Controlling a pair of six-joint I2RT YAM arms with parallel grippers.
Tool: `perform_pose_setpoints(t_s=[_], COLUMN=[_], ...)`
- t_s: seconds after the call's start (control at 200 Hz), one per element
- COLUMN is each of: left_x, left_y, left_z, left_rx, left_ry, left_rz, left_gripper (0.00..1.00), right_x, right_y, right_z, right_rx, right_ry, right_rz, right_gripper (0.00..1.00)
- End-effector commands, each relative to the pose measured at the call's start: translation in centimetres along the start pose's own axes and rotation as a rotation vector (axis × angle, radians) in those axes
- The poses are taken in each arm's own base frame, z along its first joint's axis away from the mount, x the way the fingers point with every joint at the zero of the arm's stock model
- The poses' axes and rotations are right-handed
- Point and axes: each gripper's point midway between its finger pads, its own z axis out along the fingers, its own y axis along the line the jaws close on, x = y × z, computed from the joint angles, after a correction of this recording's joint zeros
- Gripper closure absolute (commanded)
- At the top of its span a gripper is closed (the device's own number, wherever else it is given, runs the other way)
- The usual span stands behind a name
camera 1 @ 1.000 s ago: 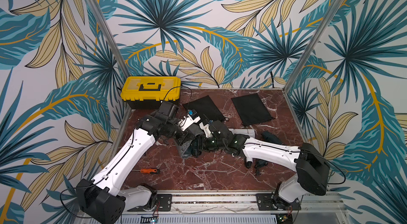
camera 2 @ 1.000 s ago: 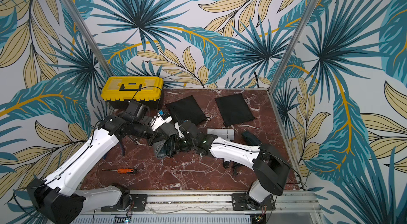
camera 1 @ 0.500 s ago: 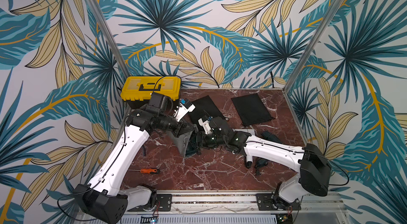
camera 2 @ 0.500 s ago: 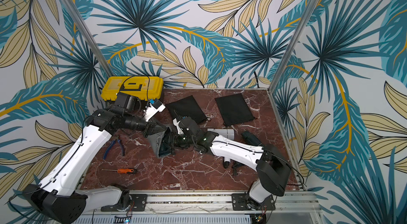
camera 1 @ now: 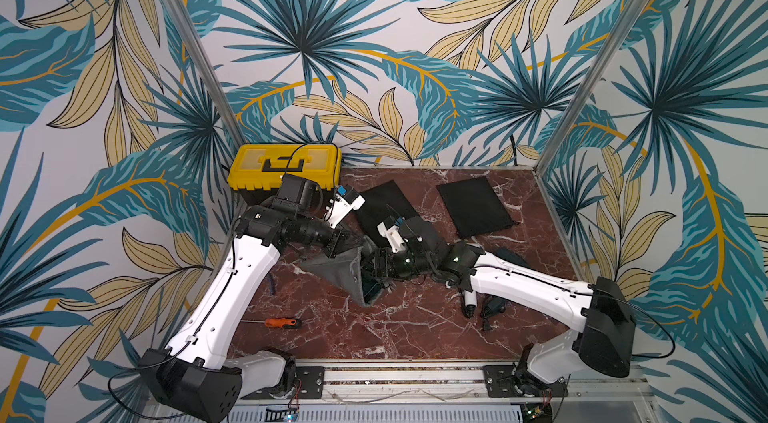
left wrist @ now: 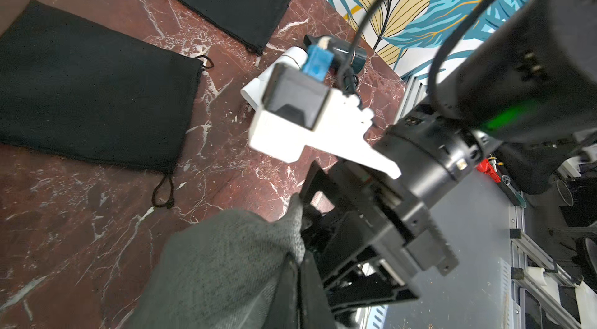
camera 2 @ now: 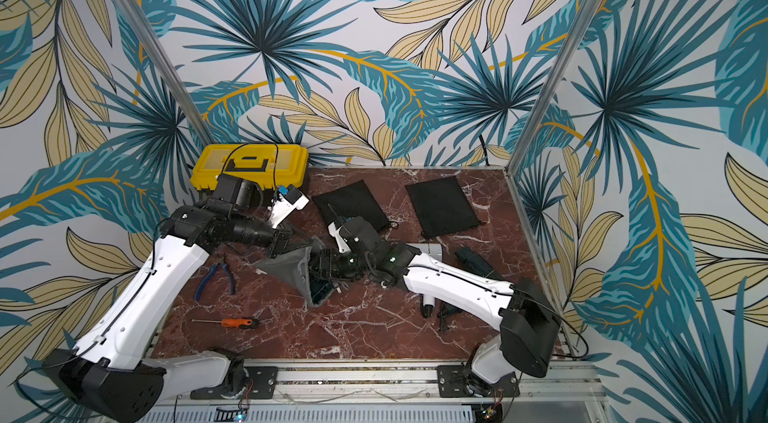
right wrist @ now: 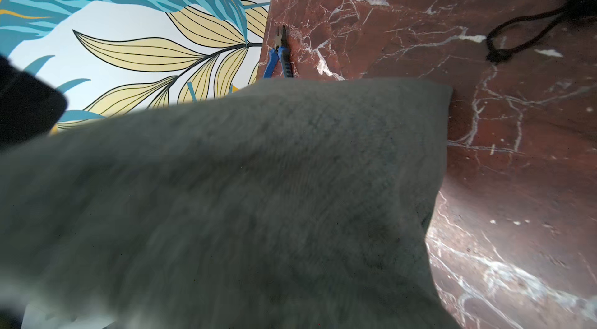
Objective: Pack away hair dryers
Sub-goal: Place the hair dryer in the drawstring bag.
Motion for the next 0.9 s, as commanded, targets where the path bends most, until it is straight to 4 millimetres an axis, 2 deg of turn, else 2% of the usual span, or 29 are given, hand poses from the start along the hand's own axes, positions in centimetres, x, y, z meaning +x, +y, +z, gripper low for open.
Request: perform_pose_setpoints(t_s=[0.0, 0.255, 0.441, 0.546, 0.656, 0.726, 0.816, 0.896], left_x=[-1.3, -1.3, -1.4, -1.6, -2.0, -2.4, -2.8, -3.2], left_y=[-0.4, -1.2, -1.6, -1.7, -1.6, -1.7, -1.6, -1.4], left_z=[-0.9, -1.2, -1.1, -1.0, -1.3, -1.6, -2.1, -2.5], left_rx=[0.017, 0.068, 0.104, 0.12, 0.119, 0.12, 0.114, 0.109], left_ry=[-0.051, -0.068, -0.08, -0.086, -0.096, -0.108, -0.123, -0.136], left_rz=[0.009, -0.008, -0.021, -0.03, -0.033, -0.032, -0.035, -0.042], left_gripper=[1.0, 1.0, 1.0, 1.0, 1.0, 1.0, 1.0, 1.0], right_x=[0.2, -0.3, -1.2, -1.9, -2.5, -2.3, -2.0, -1.5], right_y=[0.3, -1.1, 0.6, 1.6, 0.0, -0.8, -0.8, -1.3], right_z=[-3.5, -8.4, -10.3, -10.4, -10.0, -9.2, -8.1, -7.2], right_rx=[0.054, 0.166, 0.09, 0.069, 0.178, 0.197, 0.146, 0.135], right_ry=[-0.022, -0.137, -0.225, -0.243, -0.239, -0.229, -0.226, -0.213], right_rz=[-0.08, -0.116, -0.158, -0.183, -0.168, -0.155, -0.143, -0.127], right_gripper=[0.41, 0.39, 0.39, 0.38, 0.39, 0.43, 0.52, 0.55])
